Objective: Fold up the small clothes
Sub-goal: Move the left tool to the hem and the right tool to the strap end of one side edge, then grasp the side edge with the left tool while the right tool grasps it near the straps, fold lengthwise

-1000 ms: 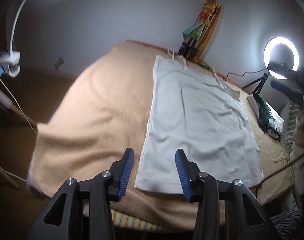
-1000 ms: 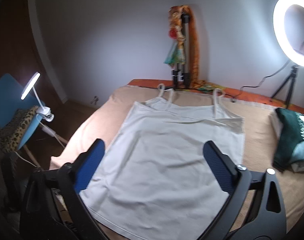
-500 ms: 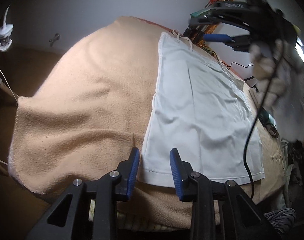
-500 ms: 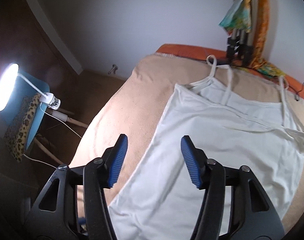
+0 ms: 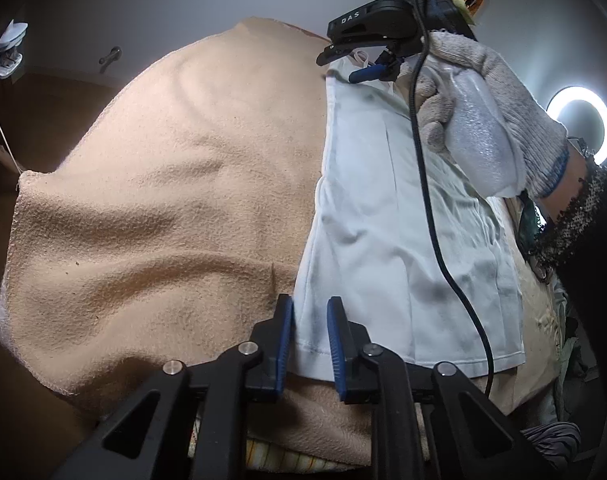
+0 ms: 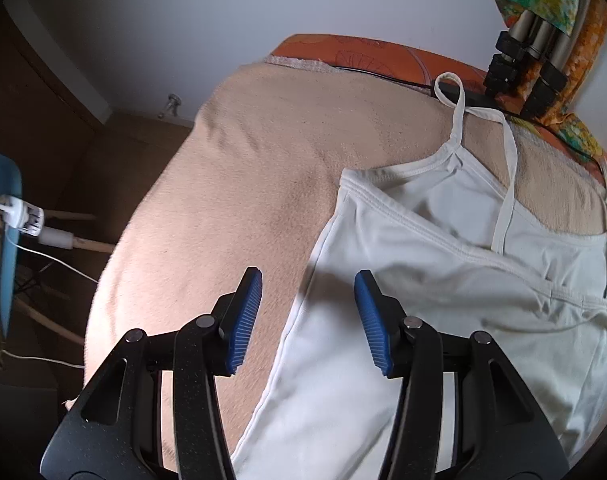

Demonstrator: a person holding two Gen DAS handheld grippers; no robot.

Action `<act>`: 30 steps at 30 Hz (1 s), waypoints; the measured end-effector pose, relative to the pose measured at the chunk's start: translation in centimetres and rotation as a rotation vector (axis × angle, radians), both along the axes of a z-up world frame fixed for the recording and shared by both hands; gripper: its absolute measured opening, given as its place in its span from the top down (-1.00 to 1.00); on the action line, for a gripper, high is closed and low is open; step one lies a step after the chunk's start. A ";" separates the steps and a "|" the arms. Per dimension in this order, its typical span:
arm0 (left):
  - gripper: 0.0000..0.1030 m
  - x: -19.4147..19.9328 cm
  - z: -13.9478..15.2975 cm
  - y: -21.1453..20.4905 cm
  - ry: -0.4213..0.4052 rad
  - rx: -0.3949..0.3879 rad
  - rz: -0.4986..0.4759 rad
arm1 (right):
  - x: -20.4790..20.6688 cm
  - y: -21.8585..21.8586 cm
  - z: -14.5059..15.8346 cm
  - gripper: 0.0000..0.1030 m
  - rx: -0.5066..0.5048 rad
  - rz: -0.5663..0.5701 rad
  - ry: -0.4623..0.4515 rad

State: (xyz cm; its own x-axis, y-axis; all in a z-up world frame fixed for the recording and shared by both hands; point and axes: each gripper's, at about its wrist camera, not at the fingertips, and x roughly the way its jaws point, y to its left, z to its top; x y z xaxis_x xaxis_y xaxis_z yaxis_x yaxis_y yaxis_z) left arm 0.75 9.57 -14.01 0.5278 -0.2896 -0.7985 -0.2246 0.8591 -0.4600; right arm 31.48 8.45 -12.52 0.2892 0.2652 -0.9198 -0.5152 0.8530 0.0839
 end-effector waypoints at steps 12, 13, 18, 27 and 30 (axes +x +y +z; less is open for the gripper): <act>0.94 -0.3 1.1 -0.6 -0.046 -0.051 -0.028 | 2.1 1.2 -0.8 0.78 -0.107 0.016 -0.023; 0.94 -0.3 1.1 -0.6 -0.048 -0.052 -0.026 | 2.3 1.1 -0.7 0.82 -0.100 0.013 -0.018; 0.95 -0.5 2.0 -0.9 -0.070 -0.047 -0.038 | 3.0 -0.8 0.3 0.90 -0.016 -0.002 0.011; 0.96 -0.4 4.0 -3.3 -0.118 -0.001 -0.115 | 3.7 -6.9 3.3 0.91 0.111 -0.059 0.019; 0.97 -0.3 4.7 -4.6 -0.134 0.003 -0.146 | 3.7 -9.5 4.5 0.91 0.153 -0.081 0.017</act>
State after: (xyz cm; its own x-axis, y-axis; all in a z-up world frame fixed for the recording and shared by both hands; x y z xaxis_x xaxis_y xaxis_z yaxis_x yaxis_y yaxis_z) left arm 0.42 4.97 -9.32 0.5822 -0.3687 -0.7246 -0.0345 0.8792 -0.4752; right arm 35.22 -1.09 -7.98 0.3001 0.3786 -0.8755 -0.4428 0.8683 0.2237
